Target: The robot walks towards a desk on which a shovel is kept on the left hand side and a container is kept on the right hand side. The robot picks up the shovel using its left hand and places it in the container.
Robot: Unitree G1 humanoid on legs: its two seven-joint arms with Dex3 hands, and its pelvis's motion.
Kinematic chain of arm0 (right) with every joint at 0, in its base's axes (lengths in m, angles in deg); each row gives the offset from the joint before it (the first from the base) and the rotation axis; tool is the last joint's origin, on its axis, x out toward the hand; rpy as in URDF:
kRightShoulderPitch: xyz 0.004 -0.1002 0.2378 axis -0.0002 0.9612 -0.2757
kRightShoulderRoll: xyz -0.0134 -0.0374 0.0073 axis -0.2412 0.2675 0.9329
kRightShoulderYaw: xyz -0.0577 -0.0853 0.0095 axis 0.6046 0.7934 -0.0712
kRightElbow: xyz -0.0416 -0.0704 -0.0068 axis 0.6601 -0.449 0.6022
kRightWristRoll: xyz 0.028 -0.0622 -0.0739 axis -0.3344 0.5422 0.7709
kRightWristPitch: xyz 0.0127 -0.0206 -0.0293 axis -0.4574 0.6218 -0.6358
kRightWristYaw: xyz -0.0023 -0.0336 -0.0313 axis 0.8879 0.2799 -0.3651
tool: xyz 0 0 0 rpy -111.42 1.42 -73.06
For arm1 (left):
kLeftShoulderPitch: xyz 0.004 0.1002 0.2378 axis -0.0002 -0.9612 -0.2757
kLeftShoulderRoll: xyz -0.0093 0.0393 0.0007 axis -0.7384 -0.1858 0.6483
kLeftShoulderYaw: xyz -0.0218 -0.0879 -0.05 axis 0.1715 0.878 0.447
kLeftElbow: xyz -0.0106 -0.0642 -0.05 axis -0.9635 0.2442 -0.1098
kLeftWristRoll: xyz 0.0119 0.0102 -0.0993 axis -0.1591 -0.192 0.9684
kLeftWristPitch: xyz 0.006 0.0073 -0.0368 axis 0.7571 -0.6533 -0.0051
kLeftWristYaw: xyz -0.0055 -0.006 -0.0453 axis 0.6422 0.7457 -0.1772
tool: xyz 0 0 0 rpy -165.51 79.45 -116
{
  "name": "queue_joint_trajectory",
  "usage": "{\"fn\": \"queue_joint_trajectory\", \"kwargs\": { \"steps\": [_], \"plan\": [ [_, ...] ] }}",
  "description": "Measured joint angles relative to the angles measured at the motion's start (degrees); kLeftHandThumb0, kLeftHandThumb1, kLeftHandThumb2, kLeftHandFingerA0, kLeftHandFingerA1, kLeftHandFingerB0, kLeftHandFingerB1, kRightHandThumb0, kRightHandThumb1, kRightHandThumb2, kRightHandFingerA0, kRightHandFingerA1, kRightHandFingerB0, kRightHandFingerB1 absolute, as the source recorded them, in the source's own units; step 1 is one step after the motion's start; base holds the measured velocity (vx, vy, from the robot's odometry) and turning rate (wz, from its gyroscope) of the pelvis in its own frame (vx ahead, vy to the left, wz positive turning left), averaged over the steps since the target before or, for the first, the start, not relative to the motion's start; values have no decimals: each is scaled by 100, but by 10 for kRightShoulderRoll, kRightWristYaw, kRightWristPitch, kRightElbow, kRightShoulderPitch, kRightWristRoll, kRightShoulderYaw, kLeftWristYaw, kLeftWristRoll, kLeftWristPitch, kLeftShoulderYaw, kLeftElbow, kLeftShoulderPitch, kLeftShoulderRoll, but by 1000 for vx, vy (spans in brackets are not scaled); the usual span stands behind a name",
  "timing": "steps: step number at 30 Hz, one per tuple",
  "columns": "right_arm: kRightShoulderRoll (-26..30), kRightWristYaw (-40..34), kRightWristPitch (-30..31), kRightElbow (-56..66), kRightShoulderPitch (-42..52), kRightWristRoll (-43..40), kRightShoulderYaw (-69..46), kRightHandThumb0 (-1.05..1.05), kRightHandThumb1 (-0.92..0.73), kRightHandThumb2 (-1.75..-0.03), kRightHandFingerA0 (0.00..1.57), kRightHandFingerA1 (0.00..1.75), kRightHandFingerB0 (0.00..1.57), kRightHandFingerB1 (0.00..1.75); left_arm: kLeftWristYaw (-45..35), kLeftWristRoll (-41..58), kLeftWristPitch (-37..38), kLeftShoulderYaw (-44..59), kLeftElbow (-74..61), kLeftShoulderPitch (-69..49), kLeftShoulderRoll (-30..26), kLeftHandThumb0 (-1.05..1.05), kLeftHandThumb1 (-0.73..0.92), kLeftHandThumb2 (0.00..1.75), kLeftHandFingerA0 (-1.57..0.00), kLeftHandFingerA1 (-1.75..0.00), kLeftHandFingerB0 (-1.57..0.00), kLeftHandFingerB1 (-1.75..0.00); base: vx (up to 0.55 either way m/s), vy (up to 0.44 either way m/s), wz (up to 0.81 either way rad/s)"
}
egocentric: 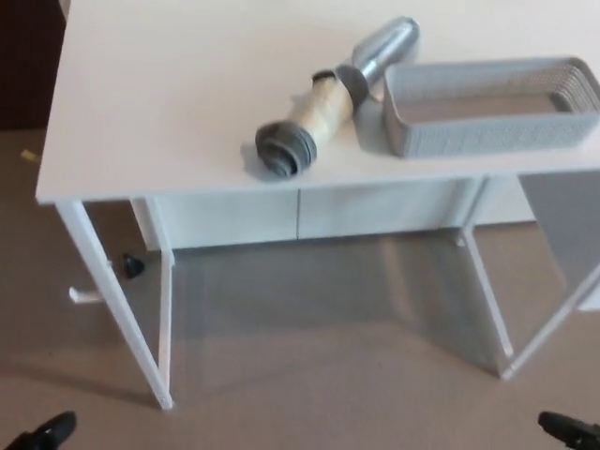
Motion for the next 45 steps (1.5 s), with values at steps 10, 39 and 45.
{"fn": "queue_joint_trajectory", "kwargs": {
  "steps": [10, 39, 45],
  "plan": [
    [0, -11, 4, 16, 2, 11, 13, -29, -59, -67, 48, 79, 37, 66, 29, -42, 33, -40, 19, -1, 9, -30, 59, 58, -47, -40, -39, -33, 327, -121, 8],
    [10, -16, 10, 5, 4, 16, 26, -32, -55, -68, 50, 78, 41, 69, 33, -108, 100, -139, 37, -30, -35, -36, 59, 58, -50, -42, -39, -34, 93, 7, 0],
    [10, -17, 11, 7, 3, 16, 29, -30, -56, -68, 48, 77, 41, 68, 32, -114, 105, -140, 39, -26, -42, -35, 59, 59, -50, -42, -40, -34, 3, 139, 1]
  ]
}}
